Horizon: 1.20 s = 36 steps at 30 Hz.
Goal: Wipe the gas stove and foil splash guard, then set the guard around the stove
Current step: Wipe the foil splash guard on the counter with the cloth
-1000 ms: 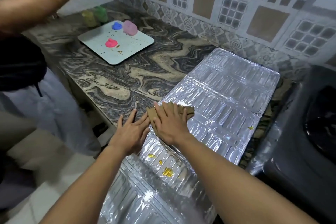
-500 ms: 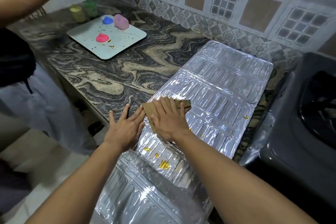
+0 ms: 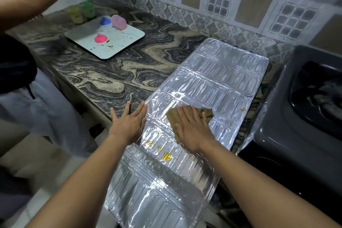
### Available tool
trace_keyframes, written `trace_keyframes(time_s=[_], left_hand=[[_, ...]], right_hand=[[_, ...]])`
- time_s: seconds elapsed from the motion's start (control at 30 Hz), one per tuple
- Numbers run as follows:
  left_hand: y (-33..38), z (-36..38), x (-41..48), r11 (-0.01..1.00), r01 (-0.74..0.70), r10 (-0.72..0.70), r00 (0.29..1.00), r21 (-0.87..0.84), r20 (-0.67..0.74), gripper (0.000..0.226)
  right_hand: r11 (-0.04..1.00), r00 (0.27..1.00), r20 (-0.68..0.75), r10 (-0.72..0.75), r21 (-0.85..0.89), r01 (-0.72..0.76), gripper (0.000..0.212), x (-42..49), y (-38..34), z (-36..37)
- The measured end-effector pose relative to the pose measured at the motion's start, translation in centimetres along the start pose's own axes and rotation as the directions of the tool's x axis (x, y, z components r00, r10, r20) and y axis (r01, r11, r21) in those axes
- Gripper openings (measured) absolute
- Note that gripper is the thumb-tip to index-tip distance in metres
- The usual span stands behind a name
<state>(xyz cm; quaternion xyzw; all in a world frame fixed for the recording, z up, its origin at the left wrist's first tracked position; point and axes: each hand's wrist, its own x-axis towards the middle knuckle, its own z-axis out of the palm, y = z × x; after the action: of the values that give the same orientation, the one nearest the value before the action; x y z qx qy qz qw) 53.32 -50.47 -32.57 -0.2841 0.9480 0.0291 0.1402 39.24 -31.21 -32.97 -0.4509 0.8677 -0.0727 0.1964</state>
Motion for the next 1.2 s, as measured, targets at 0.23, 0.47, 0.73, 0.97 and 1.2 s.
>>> trace_keyframes(time_s=[0.23, 0.47, 0.73, 0.97, 1.2], left_hand=[[0.5, -0.6, 0.0, 0.999, 0.016, -0.018, 0.999, 0.042, 0.043, 0.058], [1.3, -1.4, -0.3, 0.995, 0.021, -0.03, 0.995, 0.094, 0.098, 0.091], [1.7, -1.8, -0.6, 0.995, 0.029, -0.041, 0.992, 0.1, 0.117, 0.095], [1.5, -1.6, -0.3, 0.995, 0.029, -0.042, 0.99, 0.099, 0.136, 0.11], [1.6, -1.6, -0.4, 0.995, 0.031, -0.044, 0.99, 0.092, 0.137, 0.107]], right_hand=[[0.991, 0.991, 0.015, 0.13, 0.006, -0.13, 0.063, -3.8, 2.1, 0.0], [0.969, 0.968, 0.041, 0.248, 0.002, -0.248, 0.066, -5.5, 2.2, -0.4], [0.944, 0.946, 0.019, 0.324, -0.072, -0.322, 0.067, -6.0, 0.4, -2.6], [0.95, 0.941, -0.129, 0.313, 0.068, -0.306, 0.052, -5.0, -0.3, -6.3], [0.985, 0.939, -0.298, 0.17, 0.048, -0.163, 0.038, -5.1, 0.5, -6.7]])
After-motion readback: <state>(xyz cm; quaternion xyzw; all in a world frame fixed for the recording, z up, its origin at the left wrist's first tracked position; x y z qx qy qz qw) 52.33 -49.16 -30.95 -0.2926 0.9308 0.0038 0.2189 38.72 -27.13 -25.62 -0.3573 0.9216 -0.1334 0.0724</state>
